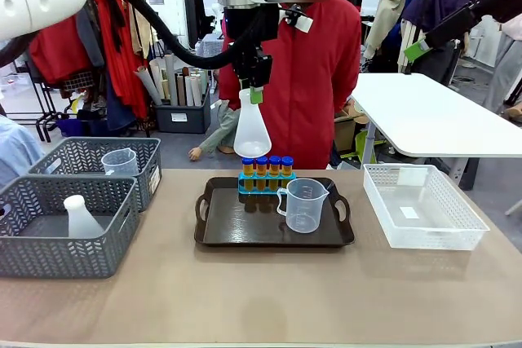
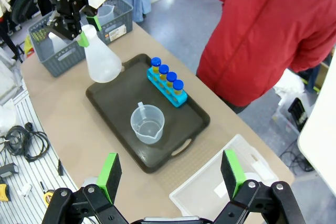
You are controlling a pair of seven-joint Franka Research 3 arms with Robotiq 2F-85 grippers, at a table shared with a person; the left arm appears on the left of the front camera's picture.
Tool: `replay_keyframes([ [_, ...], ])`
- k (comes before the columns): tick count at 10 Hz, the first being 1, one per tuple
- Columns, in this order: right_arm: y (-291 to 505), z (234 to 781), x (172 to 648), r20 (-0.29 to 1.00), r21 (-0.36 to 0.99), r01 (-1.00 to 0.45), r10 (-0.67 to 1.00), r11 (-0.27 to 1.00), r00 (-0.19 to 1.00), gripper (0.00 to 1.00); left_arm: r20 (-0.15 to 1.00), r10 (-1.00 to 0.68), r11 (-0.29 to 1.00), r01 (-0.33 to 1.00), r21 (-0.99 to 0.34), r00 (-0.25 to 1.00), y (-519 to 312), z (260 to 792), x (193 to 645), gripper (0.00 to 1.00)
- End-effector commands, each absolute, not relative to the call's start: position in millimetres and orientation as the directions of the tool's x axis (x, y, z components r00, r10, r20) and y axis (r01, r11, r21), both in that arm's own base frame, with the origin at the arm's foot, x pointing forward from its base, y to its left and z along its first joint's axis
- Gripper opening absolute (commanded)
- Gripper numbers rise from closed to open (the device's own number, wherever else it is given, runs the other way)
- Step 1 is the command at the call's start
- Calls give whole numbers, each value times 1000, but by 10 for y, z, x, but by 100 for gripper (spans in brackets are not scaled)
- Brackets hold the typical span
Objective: Prepare the laboratory tools.
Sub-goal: Pick up one Small flask and place it on the Handle tray.
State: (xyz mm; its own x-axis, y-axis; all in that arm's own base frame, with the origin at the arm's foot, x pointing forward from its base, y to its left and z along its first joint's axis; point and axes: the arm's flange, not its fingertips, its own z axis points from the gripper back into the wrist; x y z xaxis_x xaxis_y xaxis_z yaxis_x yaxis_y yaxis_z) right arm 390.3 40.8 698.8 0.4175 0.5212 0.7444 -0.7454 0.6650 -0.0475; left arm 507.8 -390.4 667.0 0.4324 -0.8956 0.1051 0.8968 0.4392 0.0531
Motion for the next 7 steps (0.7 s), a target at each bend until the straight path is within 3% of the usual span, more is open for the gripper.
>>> replay_keyframes([
  [1,400,6998,3905,751,-43,-752,518,658,410,100,107,-895,441,896,54,434,-3898,6668,5087,0],
  [2,400,6998,3905,751,-43,-752,518,658,410,100,95,-902,431,884,179,421,-3901,6614,5067,0],
  [7,400,6998,3905,751,-43,-752,518,658,410,100,64,-885,465,878,114,461,-3929,5639,5263,0],
])
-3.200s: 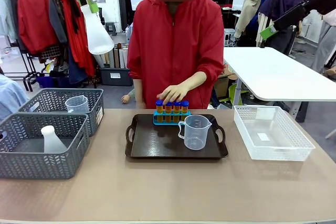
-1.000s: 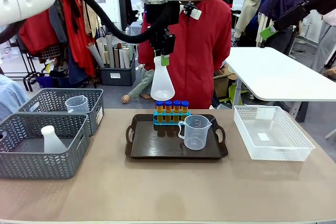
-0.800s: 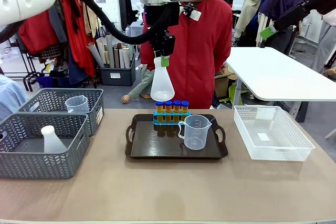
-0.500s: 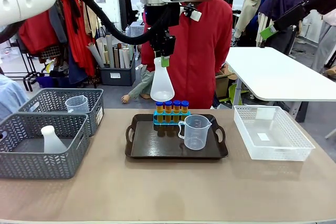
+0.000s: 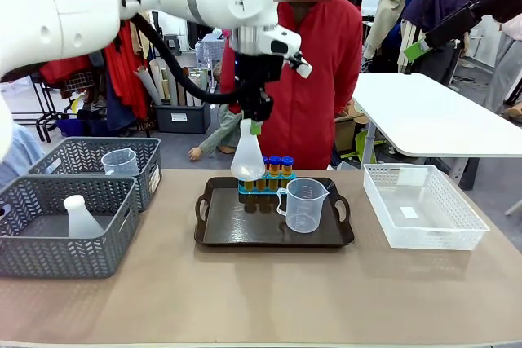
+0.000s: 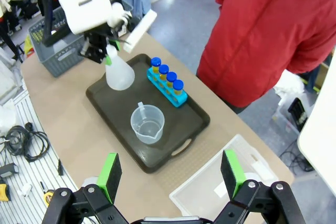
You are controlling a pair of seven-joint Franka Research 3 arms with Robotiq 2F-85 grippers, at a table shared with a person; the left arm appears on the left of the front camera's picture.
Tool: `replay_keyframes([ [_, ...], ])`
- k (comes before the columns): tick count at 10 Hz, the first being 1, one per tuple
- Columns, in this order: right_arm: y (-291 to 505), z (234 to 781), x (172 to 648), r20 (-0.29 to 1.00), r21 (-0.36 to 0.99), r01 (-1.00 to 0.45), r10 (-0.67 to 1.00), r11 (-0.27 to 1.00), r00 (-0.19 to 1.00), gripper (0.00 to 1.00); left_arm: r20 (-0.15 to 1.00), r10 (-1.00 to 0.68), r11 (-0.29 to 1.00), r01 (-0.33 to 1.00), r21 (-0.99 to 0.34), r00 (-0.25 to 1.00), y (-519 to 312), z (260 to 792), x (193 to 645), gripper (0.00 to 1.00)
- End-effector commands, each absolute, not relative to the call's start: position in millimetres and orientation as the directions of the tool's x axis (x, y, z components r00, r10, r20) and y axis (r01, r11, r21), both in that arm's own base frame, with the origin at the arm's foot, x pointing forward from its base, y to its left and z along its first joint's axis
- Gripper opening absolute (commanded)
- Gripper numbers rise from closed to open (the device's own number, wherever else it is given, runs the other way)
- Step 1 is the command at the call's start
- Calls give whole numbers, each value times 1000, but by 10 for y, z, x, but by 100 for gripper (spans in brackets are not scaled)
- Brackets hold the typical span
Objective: Prepare the laboratory tools.
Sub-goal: Pick up one Small flask and place it on the Handle tray.
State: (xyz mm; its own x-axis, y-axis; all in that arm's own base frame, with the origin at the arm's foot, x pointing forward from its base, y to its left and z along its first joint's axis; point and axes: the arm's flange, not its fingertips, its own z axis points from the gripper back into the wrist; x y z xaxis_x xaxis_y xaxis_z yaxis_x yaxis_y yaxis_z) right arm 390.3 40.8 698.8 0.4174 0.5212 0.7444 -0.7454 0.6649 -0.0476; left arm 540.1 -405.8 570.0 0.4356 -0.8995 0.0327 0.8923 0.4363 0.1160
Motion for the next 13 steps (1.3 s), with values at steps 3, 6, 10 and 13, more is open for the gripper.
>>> replay_keyframes([
  [3,400,6998,3905,751,-43,-752,518,658,410,100,57,-870,492,868,60,489,-3841,5267,5250,0],
  [6,400,6998,3905,751,-43,-752,518,658,410,100,56,-855,518,852,70,515,-3706,4981,5285,0],
  [10,400,6998,3905,751,-43,-752,518,658,410,100,75,-861,507,859,66,503,-3712,4644,5322,0],
  [13,400,6998,3905,751,-43,-752,518,658,410,100,68,-862,506,861,52,503,-3716,4578,5365,0],
])
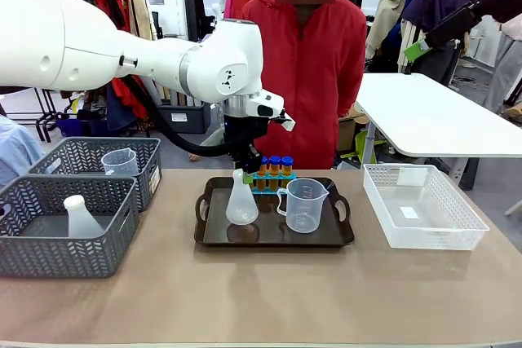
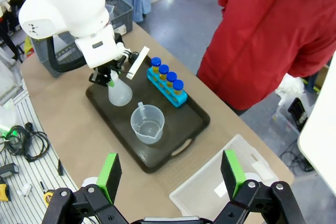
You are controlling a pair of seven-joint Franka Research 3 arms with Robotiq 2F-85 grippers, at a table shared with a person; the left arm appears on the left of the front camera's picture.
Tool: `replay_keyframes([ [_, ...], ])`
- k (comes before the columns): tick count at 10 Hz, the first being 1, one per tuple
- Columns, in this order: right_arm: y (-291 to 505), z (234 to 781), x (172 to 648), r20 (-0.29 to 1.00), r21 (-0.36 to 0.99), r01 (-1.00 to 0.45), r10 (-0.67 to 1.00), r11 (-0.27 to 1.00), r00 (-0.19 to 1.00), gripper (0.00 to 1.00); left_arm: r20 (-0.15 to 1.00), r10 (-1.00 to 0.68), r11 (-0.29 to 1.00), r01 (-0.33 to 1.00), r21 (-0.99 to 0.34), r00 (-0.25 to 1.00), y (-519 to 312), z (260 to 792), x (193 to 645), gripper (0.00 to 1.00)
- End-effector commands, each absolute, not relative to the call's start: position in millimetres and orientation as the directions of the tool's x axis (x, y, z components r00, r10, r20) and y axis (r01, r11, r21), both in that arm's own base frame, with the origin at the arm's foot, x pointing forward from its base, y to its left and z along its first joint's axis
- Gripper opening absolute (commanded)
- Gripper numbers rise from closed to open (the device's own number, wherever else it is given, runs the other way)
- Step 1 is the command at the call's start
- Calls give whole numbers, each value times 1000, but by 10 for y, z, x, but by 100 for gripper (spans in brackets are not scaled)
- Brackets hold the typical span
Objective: Prepare the laboratory tools.
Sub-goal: Pick up one Small flask and place it on the Handle tray.
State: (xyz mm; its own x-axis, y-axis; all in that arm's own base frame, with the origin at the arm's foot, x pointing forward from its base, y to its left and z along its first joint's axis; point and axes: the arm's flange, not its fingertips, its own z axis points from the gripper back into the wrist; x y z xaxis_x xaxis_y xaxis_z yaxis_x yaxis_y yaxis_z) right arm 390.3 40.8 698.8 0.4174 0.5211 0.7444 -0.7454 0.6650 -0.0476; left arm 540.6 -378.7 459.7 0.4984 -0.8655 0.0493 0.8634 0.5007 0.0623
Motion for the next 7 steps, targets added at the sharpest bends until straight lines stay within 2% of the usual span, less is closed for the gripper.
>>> replay_keyframes([
  [1,400,6998,3905,751,-43,-752,518,658,410,100,64,-860,509,860,44,506,-3713,4537,5376,0],
  [7,400,6998,3905,751,-43,-752,518,658,410,100,62,-856,515,857,21,513,-3752,4427,5423,0],
])
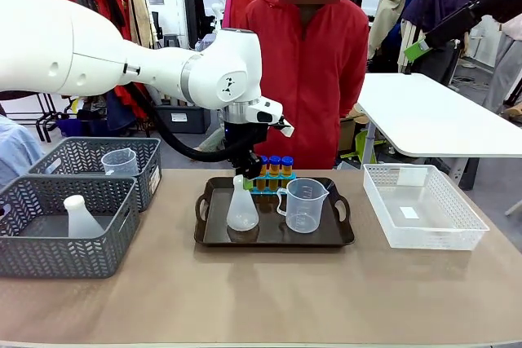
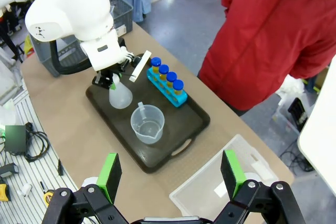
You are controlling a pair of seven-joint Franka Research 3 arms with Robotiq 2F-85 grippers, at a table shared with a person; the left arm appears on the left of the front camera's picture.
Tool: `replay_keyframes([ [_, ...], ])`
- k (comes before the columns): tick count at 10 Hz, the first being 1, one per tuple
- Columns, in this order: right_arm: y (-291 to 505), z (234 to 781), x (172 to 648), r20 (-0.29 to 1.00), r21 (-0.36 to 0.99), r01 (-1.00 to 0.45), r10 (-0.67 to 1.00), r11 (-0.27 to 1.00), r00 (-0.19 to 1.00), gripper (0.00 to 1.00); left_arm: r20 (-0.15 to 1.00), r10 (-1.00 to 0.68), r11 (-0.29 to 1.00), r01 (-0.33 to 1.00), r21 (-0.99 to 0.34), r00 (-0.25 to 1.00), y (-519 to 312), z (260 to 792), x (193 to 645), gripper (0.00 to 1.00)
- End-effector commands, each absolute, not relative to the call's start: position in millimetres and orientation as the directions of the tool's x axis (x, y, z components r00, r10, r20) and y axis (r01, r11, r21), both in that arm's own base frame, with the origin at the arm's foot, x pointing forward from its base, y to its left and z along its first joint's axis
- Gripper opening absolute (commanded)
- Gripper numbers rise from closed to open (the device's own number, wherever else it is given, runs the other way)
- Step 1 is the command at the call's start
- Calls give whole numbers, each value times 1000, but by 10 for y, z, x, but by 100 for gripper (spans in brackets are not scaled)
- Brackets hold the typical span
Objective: Prepare the laboratory tools.
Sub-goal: Pick up one Small flask and place it on the Handle tray.
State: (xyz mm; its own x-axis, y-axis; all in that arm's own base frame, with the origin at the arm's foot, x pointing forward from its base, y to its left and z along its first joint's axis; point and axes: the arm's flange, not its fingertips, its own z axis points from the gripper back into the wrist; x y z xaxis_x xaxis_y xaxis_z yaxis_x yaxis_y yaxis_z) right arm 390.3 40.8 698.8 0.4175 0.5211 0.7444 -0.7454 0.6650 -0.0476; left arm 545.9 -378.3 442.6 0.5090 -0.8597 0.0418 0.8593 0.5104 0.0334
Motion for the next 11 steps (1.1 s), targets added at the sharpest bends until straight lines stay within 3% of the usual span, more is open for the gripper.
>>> replay_keyframes([
  [1,400,6998,3905,751,-43,-752,518,658,410,100,60,-856,515,857,16,513,-3744,4424,5434,15],
  [5,400,6998,3905,751,-43,-752,518,658,410,100,62,-850,526,850,23,523,-3717,4456,5446,92],
  [6,400,6998,3905,751,-43,-752,518,658,410,100,63,-849,527,849,22,525,-3705,4462,5450,100],
  [11,400,6998,3905,751,-43,-752,518,658,410,100,61,-821,569,823,7,567,-3572,4673,5420,100],
])
